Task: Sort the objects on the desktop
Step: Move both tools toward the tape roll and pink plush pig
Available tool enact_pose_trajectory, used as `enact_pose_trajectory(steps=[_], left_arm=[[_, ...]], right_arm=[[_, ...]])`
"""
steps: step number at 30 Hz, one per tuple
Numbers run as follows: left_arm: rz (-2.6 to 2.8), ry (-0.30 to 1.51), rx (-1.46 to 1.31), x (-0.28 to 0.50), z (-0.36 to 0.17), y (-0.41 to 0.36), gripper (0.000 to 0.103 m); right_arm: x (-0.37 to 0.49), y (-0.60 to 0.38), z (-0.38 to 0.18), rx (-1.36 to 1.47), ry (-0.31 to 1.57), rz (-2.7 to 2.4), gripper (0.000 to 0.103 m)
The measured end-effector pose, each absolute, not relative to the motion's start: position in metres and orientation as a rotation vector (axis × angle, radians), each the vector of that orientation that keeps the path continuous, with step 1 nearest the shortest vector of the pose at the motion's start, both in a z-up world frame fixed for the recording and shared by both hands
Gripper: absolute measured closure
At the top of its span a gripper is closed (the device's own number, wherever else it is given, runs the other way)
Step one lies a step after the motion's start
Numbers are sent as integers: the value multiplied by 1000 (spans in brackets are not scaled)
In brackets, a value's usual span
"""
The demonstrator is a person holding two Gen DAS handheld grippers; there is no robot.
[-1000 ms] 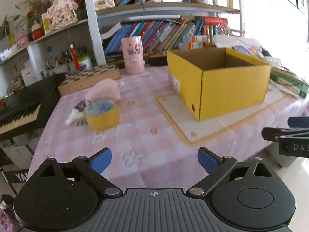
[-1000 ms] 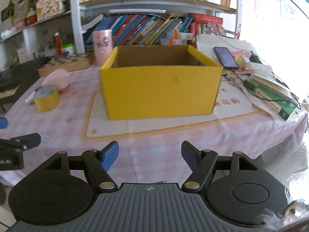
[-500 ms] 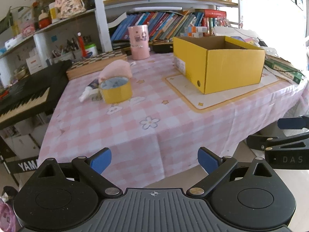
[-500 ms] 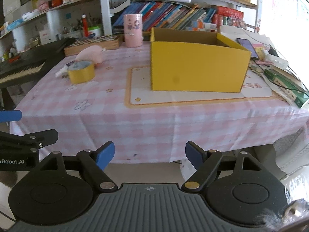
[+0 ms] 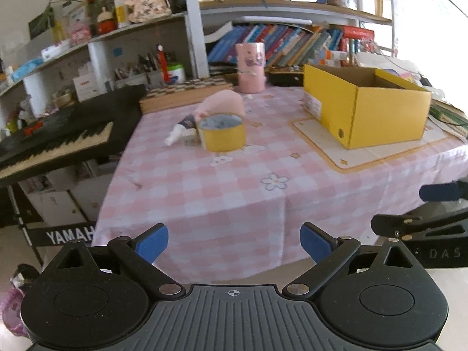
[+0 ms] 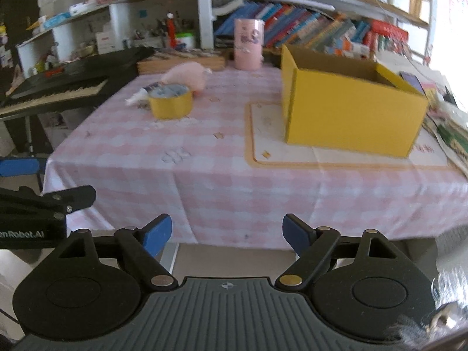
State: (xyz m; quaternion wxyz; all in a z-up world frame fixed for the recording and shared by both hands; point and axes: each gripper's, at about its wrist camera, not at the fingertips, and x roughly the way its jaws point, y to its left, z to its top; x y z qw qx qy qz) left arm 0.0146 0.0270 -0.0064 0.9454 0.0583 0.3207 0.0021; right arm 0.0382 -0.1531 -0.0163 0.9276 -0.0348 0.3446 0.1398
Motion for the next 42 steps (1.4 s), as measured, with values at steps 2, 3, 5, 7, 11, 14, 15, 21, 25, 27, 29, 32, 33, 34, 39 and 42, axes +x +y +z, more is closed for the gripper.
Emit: enact_pose_trajectory(steps=[2,3,5,7,11,14,15,21,25,27,29,32,33,34,39,42], left_arm=[[23,638,116,14,-3,32,5],[31,634,105,14,-1,34,5],[43,627,83,15,1,40,5],[53,622,76,14,3,43,5],[66,625,69,13,2,48,5],[69,628,67,12,2,50,5],[68,627,68,12,1,50,5],[56,623,61,13,1,54,4],[60,609,47,15,3,59,4],[62,602,39,16,4,61,2],[61,598,30,18,4,63,1],[63,602,18,23,4,66,1],[63,605,17,24,3,67,1],[63,607,19,26,3,67,1],[67,612,38,32,1,69,1],[74,617,41,37,0,71,1]], right_arm=[[44,-147,-12,-59,698,302,21],[46,-146,-10,-49,697,301,21],[50,-142,-6,-32,688,300,21],[51,-139,-3,-33,677,301,21],[45,-131,-3,-65,664,311,21],[43,-125,-3,-91,657,321,20],[43,-124,-3,-95,655,322,20],[42,-121,-2,-108,650,314,20],[44,-119,0,-103,649,302,19],[44,-119,1,-105,649,303,19],[45,-118,1,-111,648,305,19],[49,-115,1,-120,645,305,18],[50,-114,1,-120,645,304,18],[50,-114,1,-118,646,304,18],[62,-108,-1,-113,646,314,18],[68,-103,-1,-120,644,327,18]])
